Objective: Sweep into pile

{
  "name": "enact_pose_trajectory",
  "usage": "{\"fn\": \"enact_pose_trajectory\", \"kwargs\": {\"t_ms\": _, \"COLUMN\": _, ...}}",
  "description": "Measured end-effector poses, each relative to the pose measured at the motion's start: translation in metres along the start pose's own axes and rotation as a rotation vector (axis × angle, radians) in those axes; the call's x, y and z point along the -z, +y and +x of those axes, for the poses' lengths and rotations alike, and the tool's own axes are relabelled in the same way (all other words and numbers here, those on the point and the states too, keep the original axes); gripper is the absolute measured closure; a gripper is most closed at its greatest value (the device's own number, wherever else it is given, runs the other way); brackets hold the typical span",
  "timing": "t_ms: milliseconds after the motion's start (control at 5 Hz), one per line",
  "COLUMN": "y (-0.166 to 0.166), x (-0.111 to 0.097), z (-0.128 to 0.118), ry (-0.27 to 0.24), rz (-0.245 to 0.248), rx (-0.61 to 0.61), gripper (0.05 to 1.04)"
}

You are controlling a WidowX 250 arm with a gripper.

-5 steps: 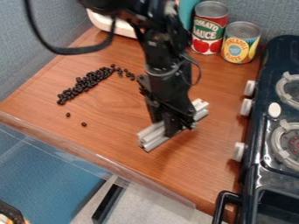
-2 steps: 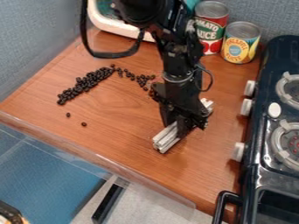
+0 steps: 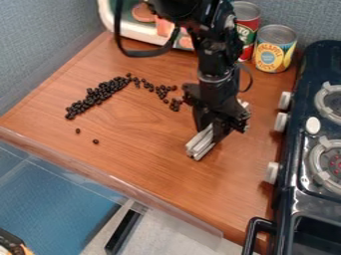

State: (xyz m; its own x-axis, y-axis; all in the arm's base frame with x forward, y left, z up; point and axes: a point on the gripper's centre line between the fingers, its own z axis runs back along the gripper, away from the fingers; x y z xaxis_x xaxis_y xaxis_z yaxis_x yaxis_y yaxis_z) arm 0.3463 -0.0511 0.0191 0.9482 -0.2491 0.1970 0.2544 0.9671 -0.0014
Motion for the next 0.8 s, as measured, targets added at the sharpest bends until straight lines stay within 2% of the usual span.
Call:
{"fn": "enact_pose_trajectory", "kwargs": {"t_ms": 400, "y": 0.049, "x": 0.006, "z": 0.017, "ry": -0.011, "rz": 0.013, "rx": -0.22, "gripper": 0.727}}
{"fn": "enact_pose_trajectory", "kwargs": {"t_ms": 600, "y": 0.082, "x": 0.006, "z": 0.012, "ry": -0.019, "rz": 0.032, "rx": -0.31, "gripper": 0.727}}
{"fn": "enact_pose_trajectory", "kwargs": {"t_ms": 800, "y": 0.109, "x": 0.002, "z": -0.002, "ry": -0.025, "rz": 0.075, "rx": -0.348, "gripper": 0.727}}
